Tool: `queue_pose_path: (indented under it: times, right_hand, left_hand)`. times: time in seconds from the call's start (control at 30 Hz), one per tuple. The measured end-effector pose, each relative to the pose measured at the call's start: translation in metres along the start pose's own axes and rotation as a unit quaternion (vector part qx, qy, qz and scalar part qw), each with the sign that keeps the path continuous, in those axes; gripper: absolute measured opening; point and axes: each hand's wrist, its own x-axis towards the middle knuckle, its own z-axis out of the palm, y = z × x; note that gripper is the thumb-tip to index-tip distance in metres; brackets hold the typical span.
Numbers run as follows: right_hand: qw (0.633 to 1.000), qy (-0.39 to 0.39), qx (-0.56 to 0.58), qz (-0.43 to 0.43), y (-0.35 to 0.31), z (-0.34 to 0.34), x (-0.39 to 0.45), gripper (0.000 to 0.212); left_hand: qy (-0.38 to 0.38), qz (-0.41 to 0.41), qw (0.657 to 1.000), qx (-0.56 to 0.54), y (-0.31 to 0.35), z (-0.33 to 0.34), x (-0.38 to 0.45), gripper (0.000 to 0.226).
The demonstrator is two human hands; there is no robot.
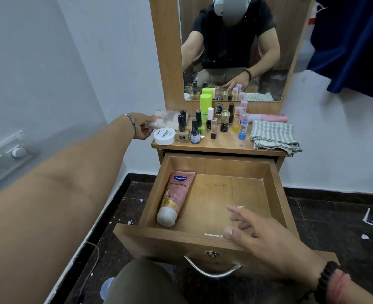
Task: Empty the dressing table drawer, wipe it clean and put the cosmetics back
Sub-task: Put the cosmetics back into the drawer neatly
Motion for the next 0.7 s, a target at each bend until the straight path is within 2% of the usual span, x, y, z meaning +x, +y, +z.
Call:
queue_pose_path:
  times: [0.23,0.43,0.57,0.7]
  right_hand:
    - [1.0,0.003,0.005,0.001,0.002,0.001,0.0,0.063]
    - [1.0,0.023,0.014,-0.003,0.002,0.002,-0.002,0.061]
    - [0.999,0.047,0.007,-0.005,-0.003,-0.001,-0.008,0.057]
    - [0.997,0.077,0.006,-0.021,-0.011,-0.015,-0.015,0.059]
  left_hand:
    - [0.023,0.031,0.998,-0.044,0.012,-0.032,-0.023,0.013]
    - [0.018,0.107,0.991,-0.08,0.028,-0.077,-0.064,0.014]
    - [0.009,0.145,0.988,-0.057,0.017,-0.091,-0.111,0.008]
    - [-0.039,0.163,0.986,-0.021,-0.012,-0.088,-0.153,0.008]
